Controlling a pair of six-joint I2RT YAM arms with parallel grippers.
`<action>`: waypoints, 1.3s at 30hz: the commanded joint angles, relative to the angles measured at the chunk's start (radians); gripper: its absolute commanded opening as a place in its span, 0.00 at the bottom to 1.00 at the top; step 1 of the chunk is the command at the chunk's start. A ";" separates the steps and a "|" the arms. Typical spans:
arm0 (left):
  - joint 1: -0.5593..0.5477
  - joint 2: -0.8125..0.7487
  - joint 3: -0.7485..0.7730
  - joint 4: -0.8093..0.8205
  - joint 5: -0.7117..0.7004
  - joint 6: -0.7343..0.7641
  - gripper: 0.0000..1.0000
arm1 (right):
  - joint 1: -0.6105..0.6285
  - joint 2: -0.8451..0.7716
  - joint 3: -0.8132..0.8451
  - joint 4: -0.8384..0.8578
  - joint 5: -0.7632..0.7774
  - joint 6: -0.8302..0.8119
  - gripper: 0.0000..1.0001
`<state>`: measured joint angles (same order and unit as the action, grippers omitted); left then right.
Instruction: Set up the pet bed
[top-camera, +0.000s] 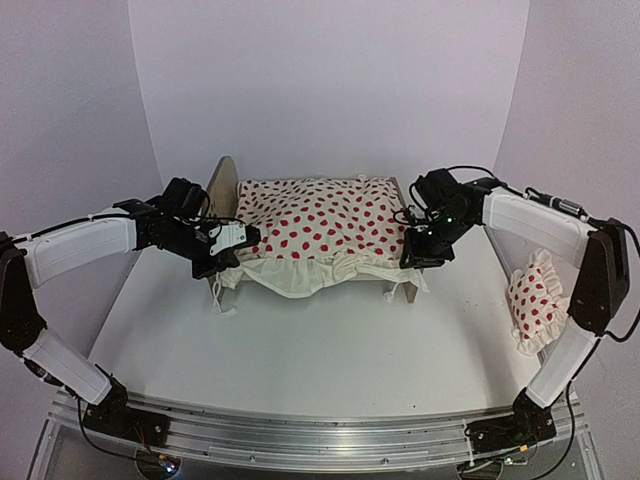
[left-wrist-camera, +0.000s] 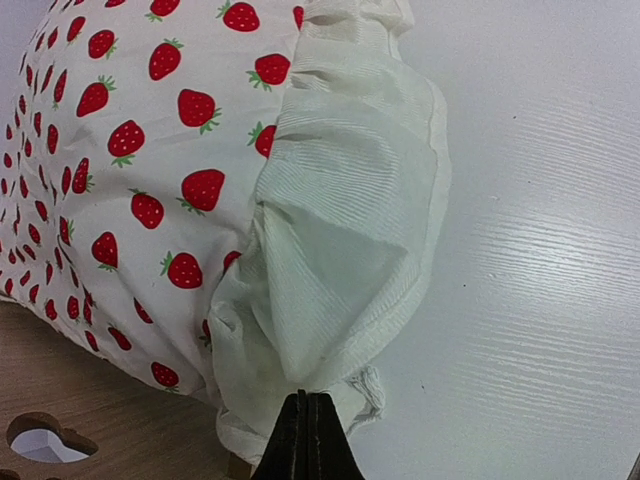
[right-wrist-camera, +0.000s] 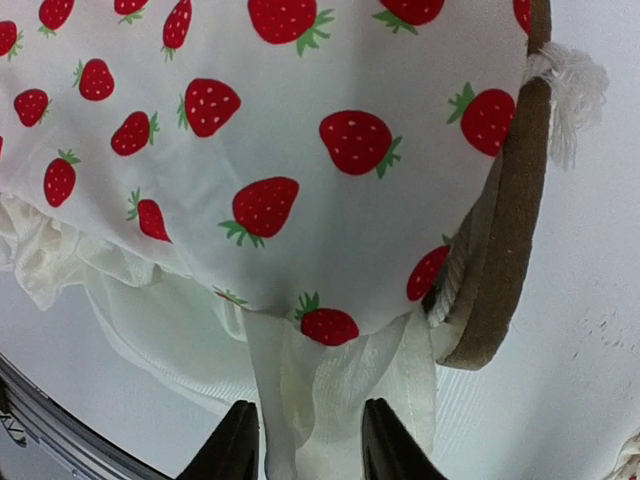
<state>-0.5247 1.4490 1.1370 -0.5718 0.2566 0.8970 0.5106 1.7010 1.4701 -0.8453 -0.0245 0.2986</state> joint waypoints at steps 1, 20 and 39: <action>0.000 -0.007 0.017 -0.048 0.029 0.055 0.00 | -0.041 -0.131 0.093 -0.140 0.118 0.026 0.51; 0.000 -0.094 -0.085 0.005 -0.036 0.124 0.02 | -0.719 -0.067 -0.083 -0.306 0.595 -0.291 0.98; 0.000 -0.125 0.161 -0.023 0.287 -0.217 0.55 | -0.744 -0.120 -0.091 -0.214 0.243 -0.358 0.00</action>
<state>-0.5247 1.3268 1.1940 -0.6452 0.4778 0.8185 -0.2354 1.7676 1.3137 -1.0907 0.4609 -0.0765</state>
